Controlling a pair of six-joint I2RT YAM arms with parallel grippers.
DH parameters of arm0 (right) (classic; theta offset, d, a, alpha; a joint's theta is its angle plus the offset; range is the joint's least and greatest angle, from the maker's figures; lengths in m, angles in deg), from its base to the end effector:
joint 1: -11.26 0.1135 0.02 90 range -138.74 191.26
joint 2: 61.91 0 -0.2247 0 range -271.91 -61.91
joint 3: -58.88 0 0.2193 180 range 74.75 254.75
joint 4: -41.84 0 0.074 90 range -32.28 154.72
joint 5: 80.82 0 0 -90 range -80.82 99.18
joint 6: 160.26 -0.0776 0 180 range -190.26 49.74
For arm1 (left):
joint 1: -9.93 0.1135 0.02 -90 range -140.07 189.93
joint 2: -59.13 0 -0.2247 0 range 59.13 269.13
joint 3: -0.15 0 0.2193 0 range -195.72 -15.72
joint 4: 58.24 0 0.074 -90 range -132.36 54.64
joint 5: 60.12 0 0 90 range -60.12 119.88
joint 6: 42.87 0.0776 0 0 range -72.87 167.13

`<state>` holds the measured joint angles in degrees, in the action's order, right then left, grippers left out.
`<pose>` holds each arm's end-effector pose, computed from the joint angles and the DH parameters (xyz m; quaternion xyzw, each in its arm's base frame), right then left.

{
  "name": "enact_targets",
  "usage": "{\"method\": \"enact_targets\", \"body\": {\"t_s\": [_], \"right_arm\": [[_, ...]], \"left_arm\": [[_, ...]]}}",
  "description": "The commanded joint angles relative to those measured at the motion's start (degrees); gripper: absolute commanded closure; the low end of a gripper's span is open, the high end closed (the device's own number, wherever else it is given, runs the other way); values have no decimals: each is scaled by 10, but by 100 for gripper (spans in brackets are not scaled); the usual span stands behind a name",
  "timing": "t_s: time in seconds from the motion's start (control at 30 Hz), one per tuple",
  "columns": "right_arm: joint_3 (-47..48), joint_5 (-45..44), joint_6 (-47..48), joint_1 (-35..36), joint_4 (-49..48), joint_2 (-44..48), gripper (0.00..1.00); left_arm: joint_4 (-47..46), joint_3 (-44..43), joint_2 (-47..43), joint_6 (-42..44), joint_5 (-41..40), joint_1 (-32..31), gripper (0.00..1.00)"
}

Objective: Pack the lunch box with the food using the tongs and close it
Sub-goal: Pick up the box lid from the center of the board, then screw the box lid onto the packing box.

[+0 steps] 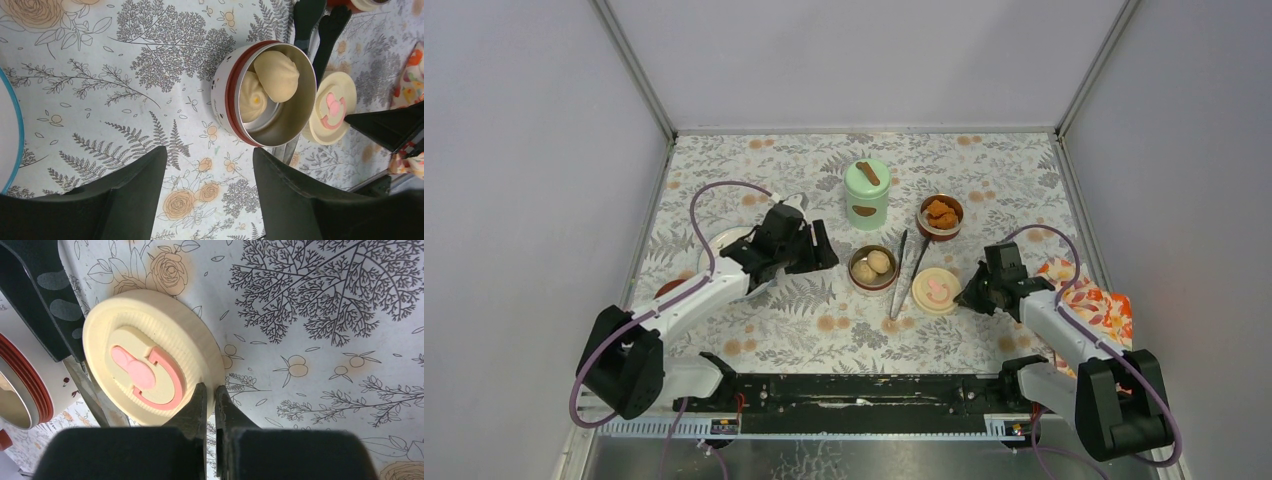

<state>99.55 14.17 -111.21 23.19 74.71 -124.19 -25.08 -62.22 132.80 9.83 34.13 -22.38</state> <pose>0.2014 0.0495 0.1085 0.2255 0.9244 0.1728 0.2544 0.2335 -0.1545 0.1801 -0.0258 0.9212 -0.2488 0.2981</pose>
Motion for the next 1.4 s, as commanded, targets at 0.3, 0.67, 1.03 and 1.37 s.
{"method": "enact_targets", "body": {"t_s": [0.3, 0.67, 1.03, 1.37], "right_arm": [[98, -52, 66, -1, 125, 56, 100], [234, 64, 105, 19, 139, -15, 100], [354, 65, 107, 125, 116, -176, 100], [405, 95, 125, 159, 120, -262, 100]], "left_arm": [[-69, 39, -44, -38, 33, 32, 14], [-94, 39, -32, -53, 53, 32, 11], [-117, 26, -4, -59, 58, 32, 10], [-150, 14, 35, -65, 80, 28, 10]]}}
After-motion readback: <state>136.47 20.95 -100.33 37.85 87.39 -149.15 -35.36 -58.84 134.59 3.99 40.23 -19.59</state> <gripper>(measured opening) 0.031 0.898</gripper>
